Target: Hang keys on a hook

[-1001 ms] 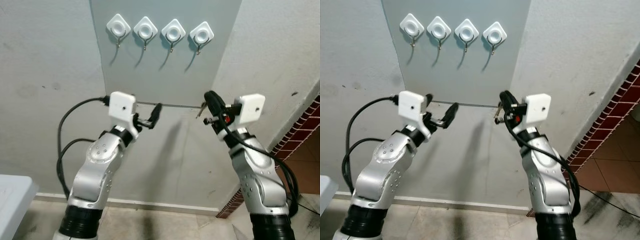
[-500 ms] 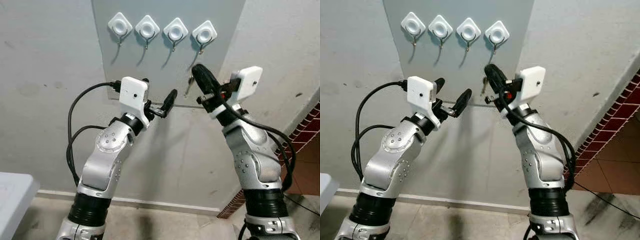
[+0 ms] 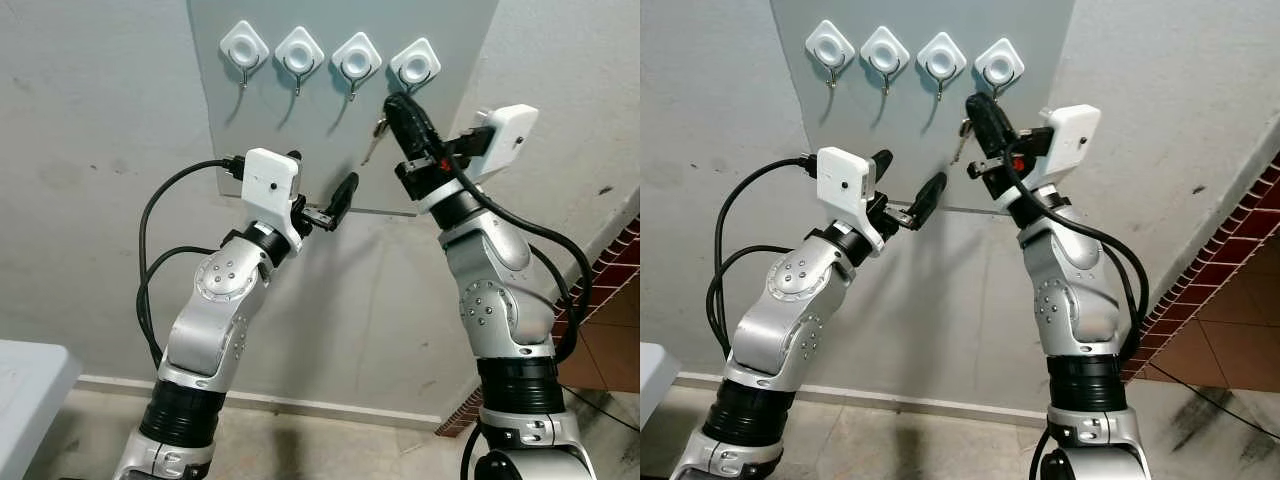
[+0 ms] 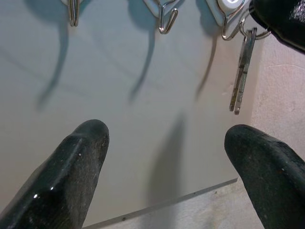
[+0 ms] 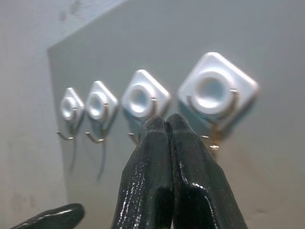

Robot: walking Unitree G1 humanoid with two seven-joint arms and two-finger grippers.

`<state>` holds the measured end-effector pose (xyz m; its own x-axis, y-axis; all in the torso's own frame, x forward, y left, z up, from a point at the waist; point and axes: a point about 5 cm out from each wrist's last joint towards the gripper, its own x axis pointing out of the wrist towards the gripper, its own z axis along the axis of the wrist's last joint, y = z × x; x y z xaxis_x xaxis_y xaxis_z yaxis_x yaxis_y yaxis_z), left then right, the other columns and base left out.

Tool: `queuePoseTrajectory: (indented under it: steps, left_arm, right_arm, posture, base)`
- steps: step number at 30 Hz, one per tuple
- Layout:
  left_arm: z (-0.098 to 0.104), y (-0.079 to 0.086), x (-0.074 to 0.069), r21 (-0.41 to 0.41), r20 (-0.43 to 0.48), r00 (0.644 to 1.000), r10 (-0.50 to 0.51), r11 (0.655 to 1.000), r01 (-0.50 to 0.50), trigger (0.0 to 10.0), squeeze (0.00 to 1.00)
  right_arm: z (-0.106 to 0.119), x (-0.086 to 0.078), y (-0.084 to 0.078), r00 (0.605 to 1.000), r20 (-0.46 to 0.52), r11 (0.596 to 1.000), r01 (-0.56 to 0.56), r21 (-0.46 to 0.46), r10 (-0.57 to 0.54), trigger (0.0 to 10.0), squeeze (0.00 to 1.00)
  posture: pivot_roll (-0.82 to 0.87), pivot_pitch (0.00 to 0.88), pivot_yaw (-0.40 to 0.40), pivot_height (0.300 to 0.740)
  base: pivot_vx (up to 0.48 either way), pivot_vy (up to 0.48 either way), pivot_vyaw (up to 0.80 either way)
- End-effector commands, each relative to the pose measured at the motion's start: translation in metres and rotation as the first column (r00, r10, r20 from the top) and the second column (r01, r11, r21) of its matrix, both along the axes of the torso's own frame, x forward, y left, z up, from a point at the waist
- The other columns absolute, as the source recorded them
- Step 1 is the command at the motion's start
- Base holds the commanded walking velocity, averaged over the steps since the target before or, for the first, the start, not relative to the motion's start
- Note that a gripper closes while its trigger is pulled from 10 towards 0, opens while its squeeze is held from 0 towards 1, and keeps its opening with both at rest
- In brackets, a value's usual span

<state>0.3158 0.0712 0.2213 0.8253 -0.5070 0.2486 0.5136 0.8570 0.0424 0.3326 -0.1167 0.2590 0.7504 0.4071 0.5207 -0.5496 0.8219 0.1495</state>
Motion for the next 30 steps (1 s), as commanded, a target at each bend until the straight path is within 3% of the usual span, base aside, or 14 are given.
queuePoseTrajectory:
  steps: [1, 30]
  left_arm:
    - [0.0054, -0.0034, 0.0004, 0.009, 0.024, 1.0, -0.015, 1.0, 0.015, 10.0, 0.0]
    - [0.0099, -0.0099, -0.0012, 0.01, 0.047, 0.998, -0.047, 0.999, 0.046, 10.0, 0.0]
  right_arm:
    - [0.0056, 0.0012, -0.005, 0.999, 0.018, 0.999, 0.028, 0.026, -0.028, 10.0, 0.0]
    - [0.0037, 0.0054, -0.0042, 1.0, 0.001, 0.999, 0.013, 0.049, -0.013, 10.0, 0.0]
  posture:
    - [0.02, 0.0, -0.038, 0.715]
    - [0.02, 0.0, -0.039, 0.715]
  base:
    - [0.0, 0.0, 0.0]
    - [0.0, 0.0, 0.0]
